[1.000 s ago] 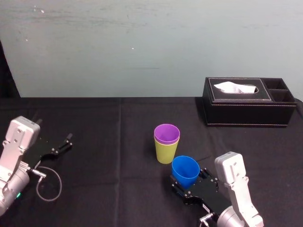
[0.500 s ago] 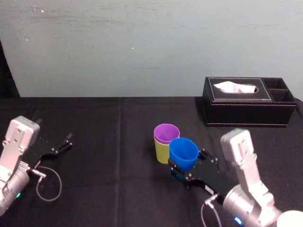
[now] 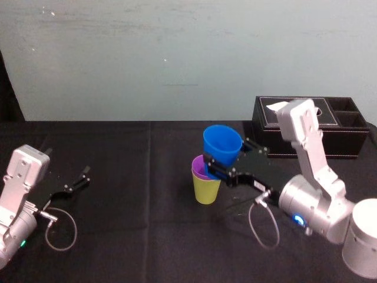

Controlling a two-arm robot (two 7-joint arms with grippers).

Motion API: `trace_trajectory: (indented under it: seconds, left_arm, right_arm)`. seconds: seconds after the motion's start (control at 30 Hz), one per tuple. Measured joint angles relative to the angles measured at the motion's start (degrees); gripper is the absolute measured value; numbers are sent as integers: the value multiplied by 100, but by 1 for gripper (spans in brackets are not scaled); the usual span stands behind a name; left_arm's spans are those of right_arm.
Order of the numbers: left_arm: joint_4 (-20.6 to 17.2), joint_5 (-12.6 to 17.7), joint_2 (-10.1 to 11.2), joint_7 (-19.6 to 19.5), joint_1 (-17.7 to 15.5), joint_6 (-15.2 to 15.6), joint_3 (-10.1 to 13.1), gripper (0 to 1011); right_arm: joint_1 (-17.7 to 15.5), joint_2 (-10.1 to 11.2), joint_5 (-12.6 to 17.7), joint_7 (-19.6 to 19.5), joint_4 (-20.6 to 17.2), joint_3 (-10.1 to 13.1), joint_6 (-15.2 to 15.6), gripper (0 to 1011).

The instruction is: Stack the three plastic cups sequentially using one hand.

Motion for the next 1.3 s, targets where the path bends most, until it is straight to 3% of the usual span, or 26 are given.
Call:
trace_trajectory:
  seconds: [0.2, 0.47, 0.9, 1.3]
  left_arm:
    - [0, 0, 0, 0, 0, 0, 0, 1000]
    - [0, 0, 0, 0, 0, 0, 0, 1000]
    - [0, 0, 0, 0, 0, 0, 0, 1000]
    - [0, 0, 0, 0, 0, 0, 0, 1000]
  right_arm:
    - [533, -48, 142, 129, 425, -122, 213, 722]
    - [1077, -105, 170, 185, 1014, -359, 271, 722]
    - [1370, -146, 76, 3, 1592, -616, 68, 722]
    - [1433, -156, 87, -24, 1790, -692, 7, 722]
